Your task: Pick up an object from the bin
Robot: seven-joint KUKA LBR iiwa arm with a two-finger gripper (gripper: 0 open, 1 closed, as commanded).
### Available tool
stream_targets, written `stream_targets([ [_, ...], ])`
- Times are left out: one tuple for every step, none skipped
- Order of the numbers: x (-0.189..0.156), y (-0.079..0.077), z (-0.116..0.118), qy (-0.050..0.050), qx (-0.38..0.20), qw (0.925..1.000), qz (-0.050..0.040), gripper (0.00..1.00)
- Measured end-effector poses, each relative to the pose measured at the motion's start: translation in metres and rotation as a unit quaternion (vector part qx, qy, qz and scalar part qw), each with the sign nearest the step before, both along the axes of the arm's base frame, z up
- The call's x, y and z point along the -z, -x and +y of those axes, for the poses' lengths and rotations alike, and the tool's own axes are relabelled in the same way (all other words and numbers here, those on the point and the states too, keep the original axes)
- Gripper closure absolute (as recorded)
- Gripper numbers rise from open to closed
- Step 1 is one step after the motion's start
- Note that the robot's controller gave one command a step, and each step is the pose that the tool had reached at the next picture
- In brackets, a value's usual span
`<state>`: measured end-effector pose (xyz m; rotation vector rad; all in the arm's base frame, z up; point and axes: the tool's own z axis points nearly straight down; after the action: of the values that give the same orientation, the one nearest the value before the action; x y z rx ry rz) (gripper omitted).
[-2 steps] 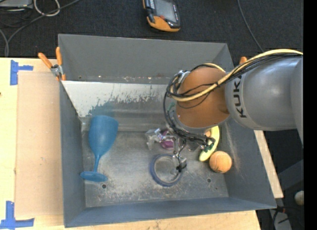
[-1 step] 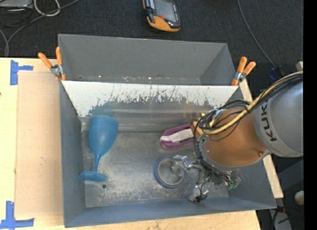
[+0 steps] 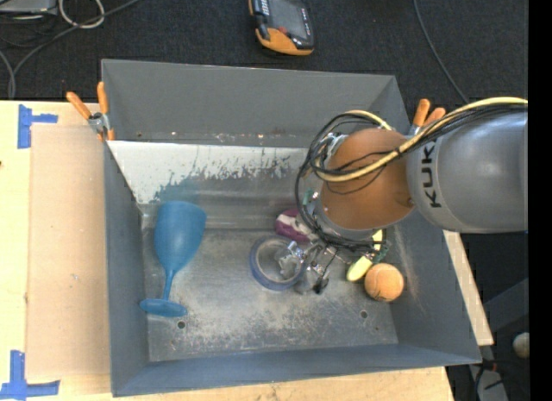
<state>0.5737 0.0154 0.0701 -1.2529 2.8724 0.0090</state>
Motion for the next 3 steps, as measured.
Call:
stream_targets([
  [0.0, 0.0, 0.0, 0.0, 0.001, 1.0, 0.0001, 1.0],
  [-0.026, 0.002, 0.0, 0.0, 0.002, 1.0, 0.0021, 1.0],
  [-0.038, 0.002, 0.001, -0.001, 0.003, 1.0, 0.0021, 1.0],
])
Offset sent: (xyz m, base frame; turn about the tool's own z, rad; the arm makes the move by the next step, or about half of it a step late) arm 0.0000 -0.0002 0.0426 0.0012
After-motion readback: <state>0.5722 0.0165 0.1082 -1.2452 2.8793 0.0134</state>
